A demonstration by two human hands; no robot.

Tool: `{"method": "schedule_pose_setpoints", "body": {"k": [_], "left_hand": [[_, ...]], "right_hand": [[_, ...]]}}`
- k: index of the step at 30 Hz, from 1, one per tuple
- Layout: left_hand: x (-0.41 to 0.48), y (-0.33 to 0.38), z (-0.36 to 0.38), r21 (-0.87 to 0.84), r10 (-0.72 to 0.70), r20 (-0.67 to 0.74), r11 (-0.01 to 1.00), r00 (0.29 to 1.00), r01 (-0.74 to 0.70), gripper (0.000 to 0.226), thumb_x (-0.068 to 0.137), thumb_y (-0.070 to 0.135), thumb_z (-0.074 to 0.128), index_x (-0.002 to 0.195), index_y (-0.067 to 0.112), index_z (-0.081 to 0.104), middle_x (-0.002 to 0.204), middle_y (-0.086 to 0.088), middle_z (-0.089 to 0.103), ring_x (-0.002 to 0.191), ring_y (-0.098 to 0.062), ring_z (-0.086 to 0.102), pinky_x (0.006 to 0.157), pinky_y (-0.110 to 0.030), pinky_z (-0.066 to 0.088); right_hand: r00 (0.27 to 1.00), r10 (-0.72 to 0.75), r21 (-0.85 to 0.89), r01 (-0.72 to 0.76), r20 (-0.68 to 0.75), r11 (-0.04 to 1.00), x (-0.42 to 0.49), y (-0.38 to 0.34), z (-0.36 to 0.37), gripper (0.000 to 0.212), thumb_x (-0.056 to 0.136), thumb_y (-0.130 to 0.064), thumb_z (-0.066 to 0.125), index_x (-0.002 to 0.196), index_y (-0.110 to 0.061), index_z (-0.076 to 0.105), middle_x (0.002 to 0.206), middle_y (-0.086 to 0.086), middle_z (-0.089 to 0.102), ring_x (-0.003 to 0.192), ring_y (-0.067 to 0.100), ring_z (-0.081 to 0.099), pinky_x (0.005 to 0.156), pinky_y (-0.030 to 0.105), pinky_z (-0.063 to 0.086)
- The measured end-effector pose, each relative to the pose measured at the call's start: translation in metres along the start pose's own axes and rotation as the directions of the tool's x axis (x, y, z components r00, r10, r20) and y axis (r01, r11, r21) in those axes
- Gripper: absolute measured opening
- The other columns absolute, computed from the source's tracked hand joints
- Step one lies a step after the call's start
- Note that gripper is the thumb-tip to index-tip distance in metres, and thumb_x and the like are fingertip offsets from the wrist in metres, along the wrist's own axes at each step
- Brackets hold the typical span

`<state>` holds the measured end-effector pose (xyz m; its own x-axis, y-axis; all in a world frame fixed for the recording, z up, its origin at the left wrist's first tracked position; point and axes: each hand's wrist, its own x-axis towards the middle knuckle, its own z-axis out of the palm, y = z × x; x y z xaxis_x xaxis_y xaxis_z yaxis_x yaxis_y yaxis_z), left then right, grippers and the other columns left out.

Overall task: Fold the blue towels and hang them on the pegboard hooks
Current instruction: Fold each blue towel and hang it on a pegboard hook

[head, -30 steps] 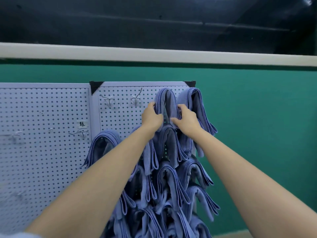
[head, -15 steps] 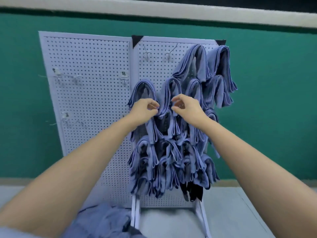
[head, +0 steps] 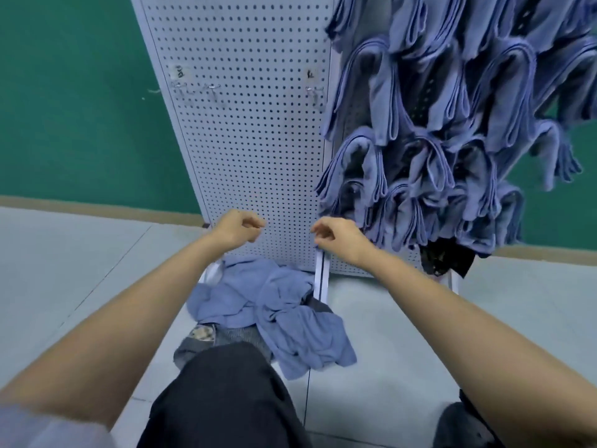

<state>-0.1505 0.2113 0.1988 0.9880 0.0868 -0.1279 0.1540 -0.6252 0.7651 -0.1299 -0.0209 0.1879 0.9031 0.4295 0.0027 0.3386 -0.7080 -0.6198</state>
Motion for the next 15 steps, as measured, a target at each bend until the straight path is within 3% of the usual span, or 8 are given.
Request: {"method": "schedule_pose_setpoints", "body": {"k": [4, 8, 11, 13, 15], "left_hand": [[0.031, -0.079, 0.022, -0.013, -0.157, 0.051, 0.987, 0.986, 0.158, 0.015, 0.089, -0.006, 0.055, 0.098, 0.002, 0.064, 0.073, -0.008, 0.059, 0.063, -0.018, 0.052, 0.05, -0.016, 0.041], [0.059, -0.151, 0.05, -0.01, -0.289, 0.069, 0.957, 0.955, 0.291, 0.02, 0.091, -0.006, 0.054, 0.078, 0.008, 0.061, 0.072, -0.009, 0.059, 0.058, -0.016, 0.051, 0.045, -0.013, 0.04], [0.08, -0.193, 0.074, 0.002, -0.363, 0.078, 0.932, 0.929, 0.364, 0.018, 0.092, -0.006, 0.051, 0.087, 0.005, 0.064, 0.071, -0.006, 0.057, 0.059, -0.014, 0.051, 0.041, -0.009, 0.038], [0.097, -0.215, 0.091, -0.007, -0.39, 0.092, 0.92, 0.916, 0.392, 0.018, 0.091, -0.006, 0.051, 0.091, 0.002, 0.067, 0.079, -0.01, 0.06, 0.066, -0.018, 0.055, 0.052, -0.013, 0.045], [0.108, -0.23, 0.105, 0.006, -0.407, 0.113, 0.912, 0.906, 0.409, 0.018, 0.09, -0.004, 0.053, 0.1, 0.0, 0.068, 0.091, -0.011, 0.062, 0.083, -0.026, 0.061, 0.071, -0.025, 0.05]], "right_hand": [[0.989, 0.069, -0.035, -0.065, 0.134, 0.997, 0.026, 0.039, 0.06, 0.027, 0.093, -0.007, 0.053, 0.119, -0.003, 0.06, 0.109, 0.013, 0.065, 0.093, 0.022, 0.059, 0.082, 0.025, 0.044], [0.969, 0.106, -0.055, -0.096, 0.224, 0.994, 0.057, 0.076, 0.115, 0.026, 0.092, -0.008, 0.052, 0.117, -0.005, 0.061, 0.108, 0.013, 0.065, 0.089, 0.021, 0.058, 0.084, 0.029, 0.047], [0.949, 0.127, -0.059, -0.115, 0.289, 0.992, 0.085, 0.095, 0.154, 0.027, 0.093, -0.009, 0.05, 0.118, -0.007, 0.06, 0.107, 0.012, 0.064, 0.087, 0.018, 0.054, 0.086, 0.033, 0.049], [0.94, 0.136, -0.043, -0.129, 0.313, 0.991, 0.105, 0.105, 0.179, 0.026, 0.094, -0.01, 0.049, 0.117, -0.008, 0.06, 0.106, 0.013, 0.065, 0.091, 0.024, 0.058, 0.086, 0.037, 0.049], [0.935, 0.142, -0.044, -0.135, 0.324, 0.99, 0.126, 0.112, 0.201, 0.026, 0.095, -0.01, 0.047, 0.115, -0.007, 0.061, 0.103, 0.015, 0.065, 0.095, 0.03, 0.061, 0.085, 0.039, 0.05]]}}
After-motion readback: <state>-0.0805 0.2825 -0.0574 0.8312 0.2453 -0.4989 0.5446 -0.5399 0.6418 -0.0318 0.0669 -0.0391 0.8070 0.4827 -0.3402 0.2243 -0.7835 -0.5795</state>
